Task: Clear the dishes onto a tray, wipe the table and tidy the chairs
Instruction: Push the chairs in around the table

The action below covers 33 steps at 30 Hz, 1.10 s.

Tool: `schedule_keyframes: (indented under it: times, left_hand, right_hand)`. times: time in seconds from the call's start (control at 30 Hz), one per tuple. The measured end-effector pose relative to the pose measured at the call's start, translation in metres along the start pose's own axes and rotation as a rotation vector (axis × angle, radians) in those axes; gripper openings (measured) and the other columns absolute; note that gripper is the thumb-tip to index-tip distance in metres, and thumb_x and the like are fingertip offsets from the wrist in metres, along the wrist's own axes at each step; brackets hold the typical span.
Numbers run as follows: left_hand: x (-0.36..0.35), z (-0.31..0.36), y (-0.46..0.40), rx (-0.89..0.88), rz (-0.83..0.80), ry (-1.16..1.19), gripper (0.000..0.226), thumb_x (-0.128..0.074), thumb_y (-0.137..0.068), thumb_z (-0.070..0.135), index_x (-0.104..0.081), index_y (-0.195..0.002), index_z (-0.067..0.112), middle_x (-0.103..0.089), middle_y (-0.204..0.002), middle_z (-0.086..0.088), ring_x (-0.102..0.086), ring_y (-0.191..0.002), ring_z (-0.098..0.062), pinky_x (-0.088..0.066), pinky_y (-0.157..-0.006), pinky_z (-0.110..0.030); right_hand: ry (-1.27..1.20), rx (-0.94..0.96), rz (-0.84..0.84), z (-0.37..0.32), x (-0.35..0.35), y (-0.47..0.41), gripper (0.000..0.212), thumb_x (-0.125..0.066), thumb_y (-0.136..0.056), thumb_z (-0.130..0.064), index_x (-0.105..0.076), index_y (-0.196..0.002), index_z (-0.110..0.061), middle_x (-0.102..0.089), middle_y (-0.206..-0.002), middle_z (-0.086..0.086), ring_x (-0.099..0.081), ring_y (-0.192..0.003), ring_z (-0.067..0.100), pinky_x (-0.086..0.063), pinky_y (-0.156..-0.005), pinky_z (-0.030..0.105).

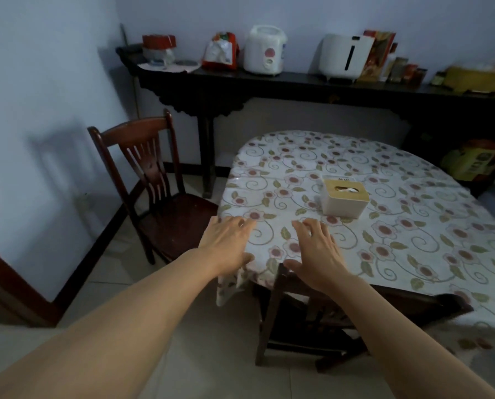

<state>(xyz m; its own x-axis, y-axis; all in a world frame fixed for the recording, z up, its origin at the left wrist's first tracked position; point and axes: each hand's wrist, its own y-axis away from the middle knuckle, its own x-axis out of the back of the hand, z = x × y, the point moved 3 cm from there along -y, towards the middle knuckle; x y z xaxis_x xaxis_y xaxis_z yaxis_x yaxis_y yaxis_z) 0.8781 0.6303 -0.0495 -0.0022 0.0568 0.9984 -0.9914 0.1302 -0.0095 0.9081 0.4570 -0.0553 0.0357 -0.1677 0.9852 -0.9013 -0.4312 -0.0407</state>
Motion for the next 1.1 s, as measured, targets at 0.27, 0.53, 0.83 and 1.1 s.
schedule_keyframes:
  times: [0.27,0.53,0.83,1.1]
  left_hand:
    - [0.034,-0.146,0.032,0.048,0.014,0.009,0.069,-0.056,-0.088,0.046,-0.026,-0.145,0.021,-0.035,-0.148,-0.002,-0.033,-0.136,-0.021,-0.024,-0.110,-0.043]
    - [0.032,-0.277,0.003,0.097,0.042,0.004,0.073,-0.060,-0.087,0.045,-0.025,-0.146,0.021,-0.034,-0.150,-0.001,-0.032,-0.138,-0.020,-0.025,-0.114,-0.045]
    - [0.033,-0.420,-0.063,0.174,0.016,-0.026,0.073,-0.063,-0.085,0.043,-0.028,-0.145,0.021,-0.040,-0.145,-0.002,-0.038,-0.133,-0.021,-0.031,-0.110,-0.043]
    - [0.029,-0.542,-0.123,0.121,0.026,0.006,0.072,-0.065,-0.084,0.041,-0.031,-0.143,0.021,-0.043,-0.143,-0.001,-0.040,-0.131,-0.020,-0.033,-0.108,-0.043]
  right_hand:
    - [-0.014,-0.026,0.045,-0.139,-0.003,-0.055,0.071,-0.064,-0.086,-0.035,-0.024,-0.143,-0.020,-0.024,-0.145,0.005,-0.024,-0.135,0.023,-0.030,-0.109,0.034]
    - [-0.021,0.025,0.014,-0.230,-0.031,-0.159,0.069,-0.063,-0.086,-0.024,-0.025,-0.142,-0.019,-0.024,-0.144,0.005,-0.025,-0.133,0.024,-0.034,-0.108,0.036]
    - [-0.040,0.110,-0.004,-0.309,-0.061,-0.314,0.075,-0.064,-0.087,-0.030,-0.020,-0.146,-0.016,-0.025,-0.145,0.008,-0.025,-0.135,0.026,-0.030,-0.110,0.036]
    - [-0.049,0.097,-0.012,-0.381,-0.089,-0.418,0.072,-0.064,-0.086,-0.029,-0.022,-0.144,-0.017,-0.026,-0.144,0.007,-0.025,-0.135,0.024,-0.031,-0.110,0.035]
